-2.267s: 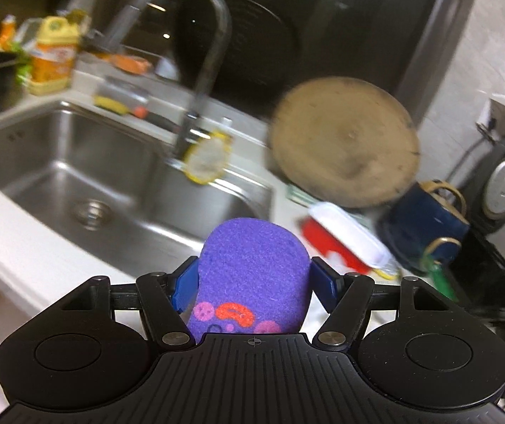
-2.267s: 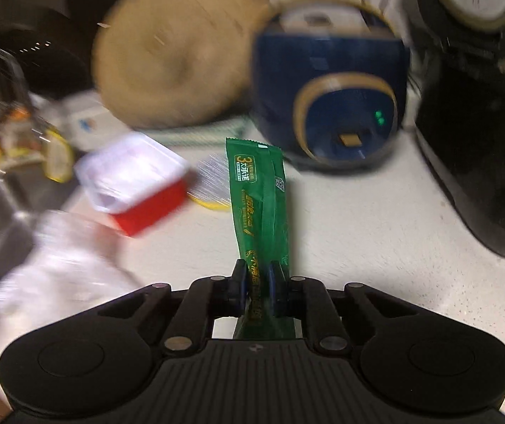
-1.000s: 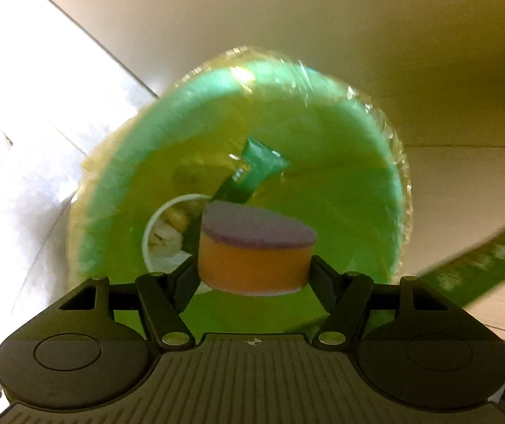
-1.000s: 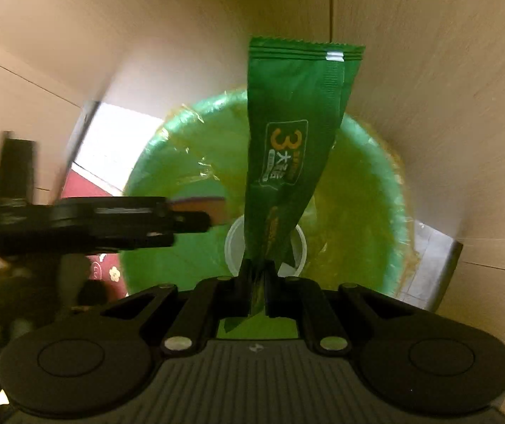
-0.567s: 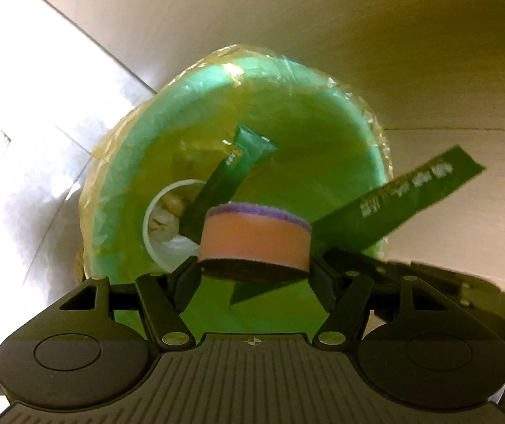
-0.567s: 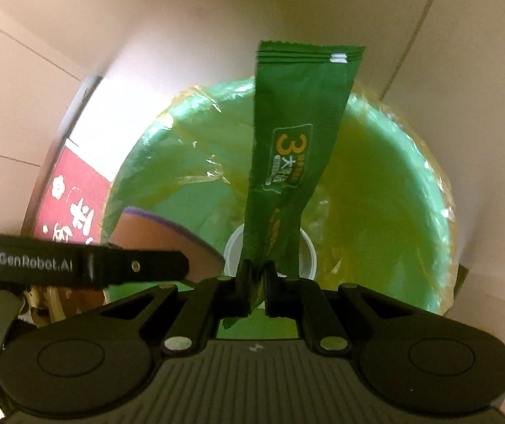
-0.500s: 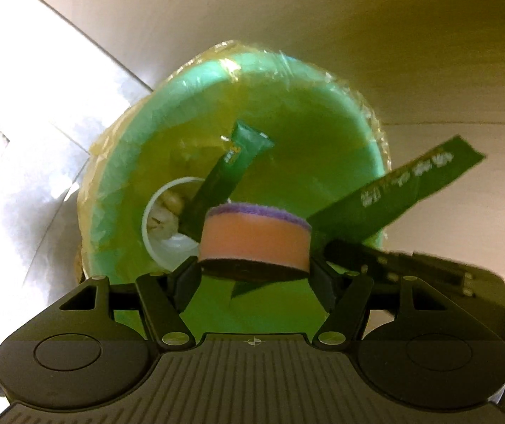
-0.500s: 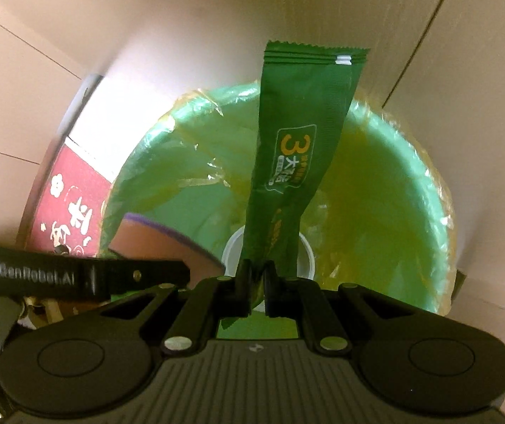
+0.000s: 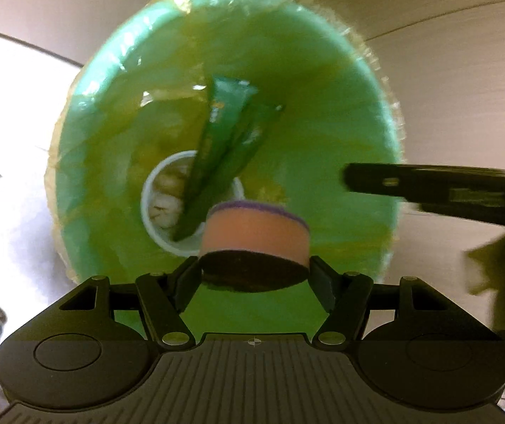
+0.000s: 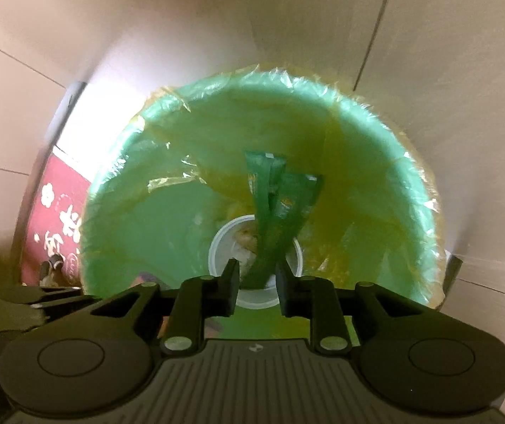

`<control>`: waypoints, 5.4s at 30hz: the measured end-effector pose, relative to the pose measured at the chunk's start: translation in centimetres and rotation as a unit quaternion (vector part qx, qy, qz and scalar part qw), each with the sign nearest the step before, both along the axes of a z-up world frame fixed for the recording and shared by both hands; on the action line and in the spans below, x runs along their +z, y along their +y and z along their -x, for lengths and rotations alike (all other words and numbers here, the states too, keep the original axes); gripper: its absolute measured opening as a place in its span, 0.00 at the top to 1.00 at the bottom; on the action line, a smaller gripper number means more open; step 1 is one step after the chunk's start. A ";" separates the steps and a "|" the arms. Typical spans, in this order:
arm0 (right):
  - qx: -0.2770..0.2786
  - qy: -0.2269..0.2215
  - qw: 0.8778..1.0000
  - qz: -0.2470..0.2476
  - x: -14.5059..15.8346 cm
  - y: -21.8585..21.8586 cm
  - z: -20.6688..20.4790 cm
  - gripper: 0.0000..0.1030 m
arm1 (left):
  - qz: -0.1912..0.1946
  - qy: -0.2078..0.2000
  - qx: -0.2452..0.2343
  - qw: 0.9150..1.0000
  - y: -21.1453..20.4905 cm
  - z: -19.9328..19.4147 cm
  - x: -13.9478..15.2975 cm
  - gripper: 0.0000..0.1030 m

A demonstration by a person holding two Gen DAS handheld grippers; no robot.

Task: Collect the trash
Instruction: 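Open the right gripper to drop the sachet while the left drops the sponge, then move both open grippers back over the counter, then grasp the rim of the red-and-white tray with the left gripper, then lift the tray with the left gripper while the right grasps the clear plastic bag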

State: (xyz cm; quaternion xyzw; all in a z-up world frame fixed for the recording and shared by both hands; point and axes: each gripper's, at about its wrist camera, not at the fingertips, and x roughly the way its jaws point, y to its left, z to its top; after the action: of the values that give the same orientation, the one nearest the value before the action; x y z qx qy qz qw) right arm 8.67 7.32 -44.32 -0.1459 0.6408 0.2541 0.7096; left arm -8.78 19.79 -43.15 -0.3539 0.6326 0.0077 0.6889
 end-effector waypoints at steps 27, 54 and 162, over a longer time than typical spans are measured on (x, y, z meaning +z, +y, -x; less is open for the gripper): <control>-0.084 -0.025 0.996 -0.012 2.3 -5.9 -1.7 0.53 | -0.085 -0.013 -0.087 0.992 -2.3 -4.9 -7.9 0.31; 0.126 -0.236 0.963 -0.018 16.4 -5.2 3.2 0.50 | -0.060 -0.250 0.060 0.964 5.8 -1.3 15.0 0.35; 0.060 -0.375 0.901 -0.207 35.7 -14.8 -19.4 0.17 | -0.243 -0.320 0.178 0.898 -2.0 -29.1 40.7 0.85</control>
State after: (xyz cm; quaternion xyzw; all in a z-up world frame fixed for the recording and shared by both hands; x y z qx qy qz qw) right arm 28.07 -7.53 -8.58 -0.1183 0.2499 0.3500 0.8950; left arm 20.36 17.81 -2.47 -0.2656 0.2833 0.1700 0.9057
